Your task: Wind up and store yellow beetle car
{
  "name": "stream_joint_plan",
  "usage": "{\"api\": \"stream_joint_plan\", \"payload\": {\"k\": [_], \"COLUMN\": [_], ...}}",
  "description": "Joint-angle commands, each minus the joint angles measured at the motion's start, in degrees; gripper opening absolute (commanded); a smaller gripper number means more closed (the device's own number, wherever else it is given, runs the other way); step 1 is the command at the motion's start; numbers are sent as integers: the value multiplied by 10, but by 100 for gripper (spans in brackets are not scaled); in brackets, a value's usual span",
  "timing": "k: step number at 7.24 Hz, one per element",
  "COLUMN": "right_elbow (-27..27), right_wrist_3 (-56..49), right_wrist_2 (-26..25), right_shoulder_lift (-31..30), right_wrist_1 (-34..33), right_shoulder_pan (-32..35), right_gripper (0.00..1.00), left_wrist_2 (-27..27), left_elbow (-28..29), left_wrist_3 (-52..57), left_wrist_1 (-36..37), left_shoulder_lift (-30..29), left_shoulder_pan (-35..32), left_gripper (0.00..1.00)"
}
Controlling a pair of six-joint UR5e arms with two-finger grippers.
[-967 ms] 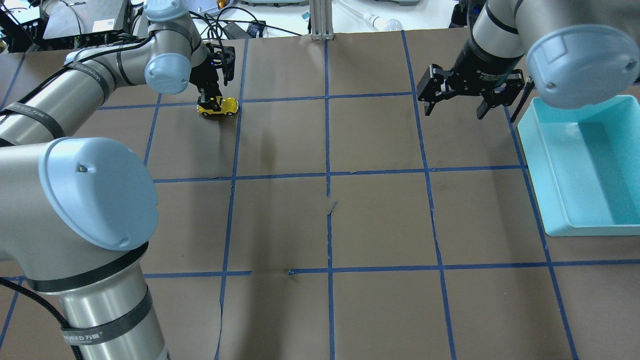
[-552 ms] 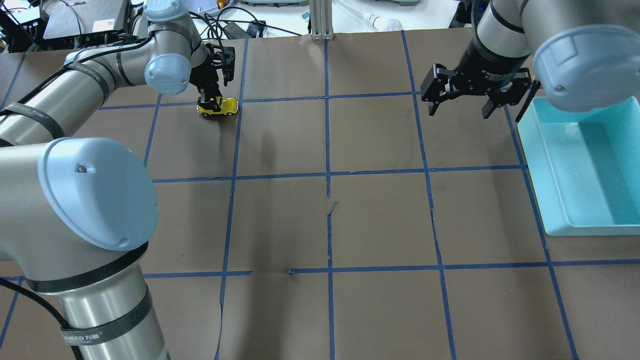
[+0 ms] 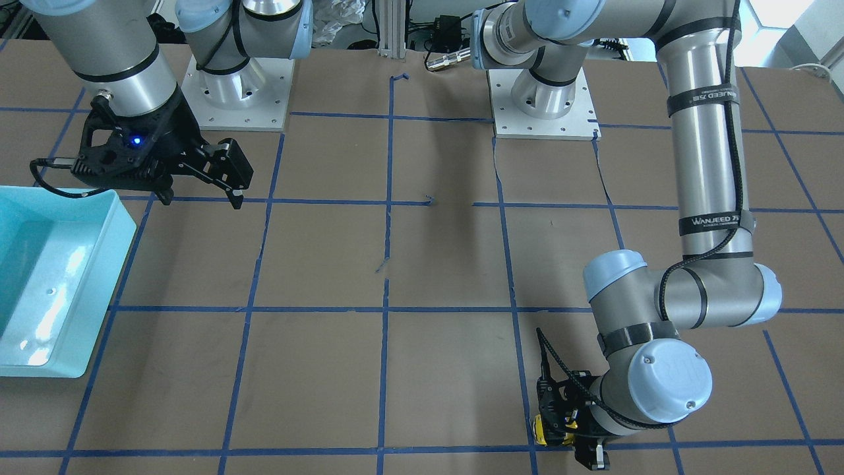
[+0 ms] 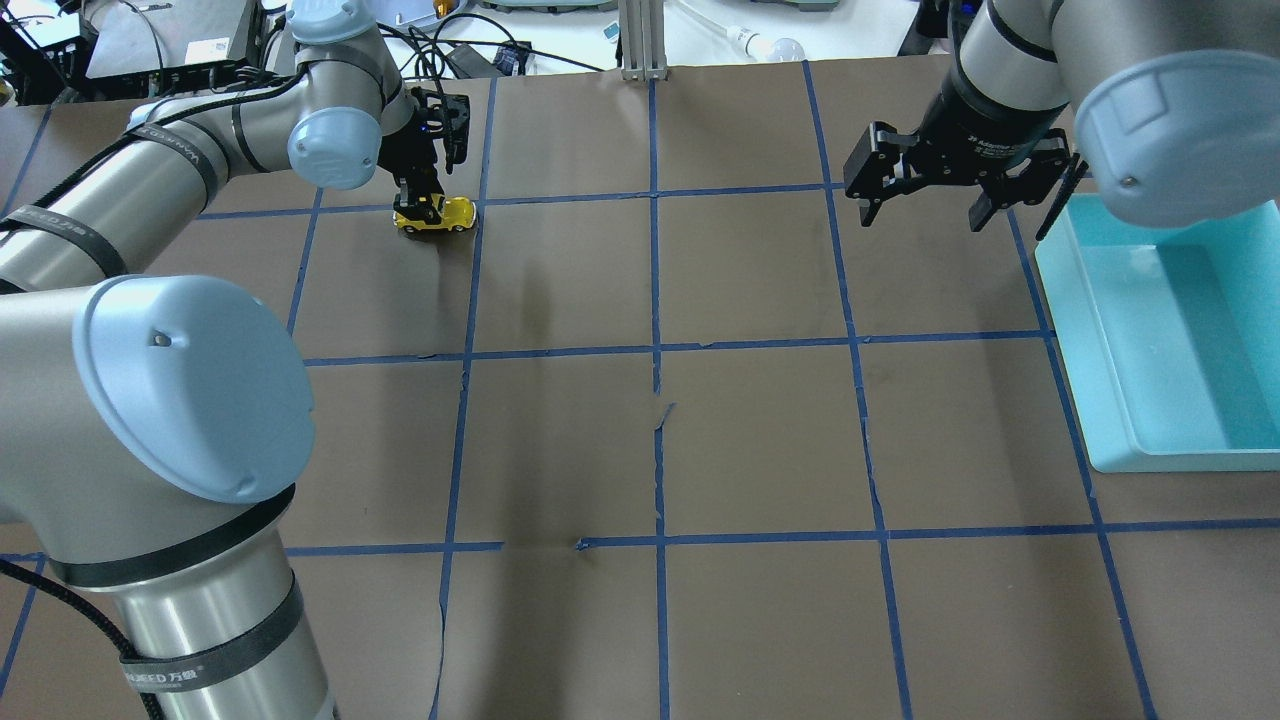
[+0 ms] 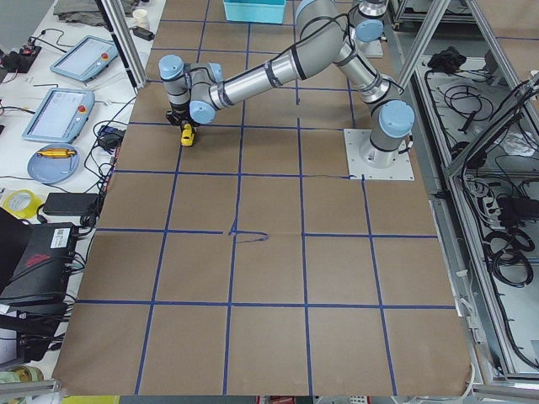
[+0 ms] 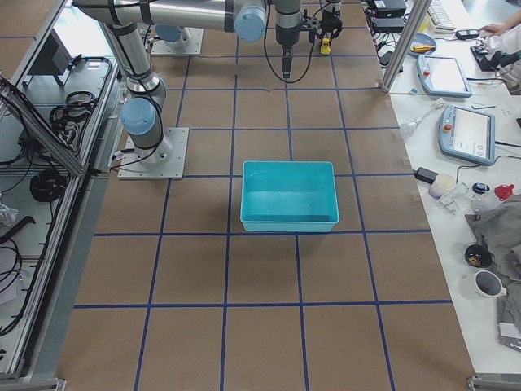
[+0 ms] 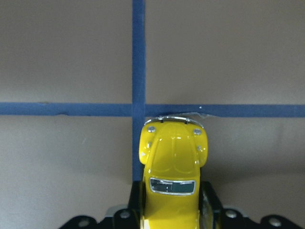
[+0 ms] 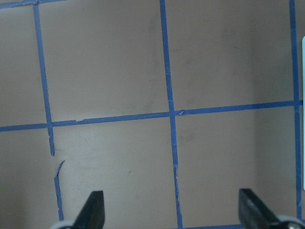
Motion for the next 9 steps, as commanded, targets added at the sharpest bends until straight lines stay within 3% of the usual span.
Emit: {"api": "stream_joint_plan", "payload": {"k": [1,9], "right_elbow": [-4,-7], "right_wrist_3": [-5,-4], "right_wrist_2": [0,5], "right_shoulder_lift": [39,47], "right_wrist_1": [-38,-49], "right_shoulder_pan": [1,0], "right_gripper": [100,100], "left_wrist_2": [5,10], "left_elbow": [-1,-1], "left_wrist_3": [8,38], "left_wrist_1": [1,3], "left_shoulder_lift": [-1,-2], "left_shoulder_pan": [0,6], "left_gripper": [9,9]}}
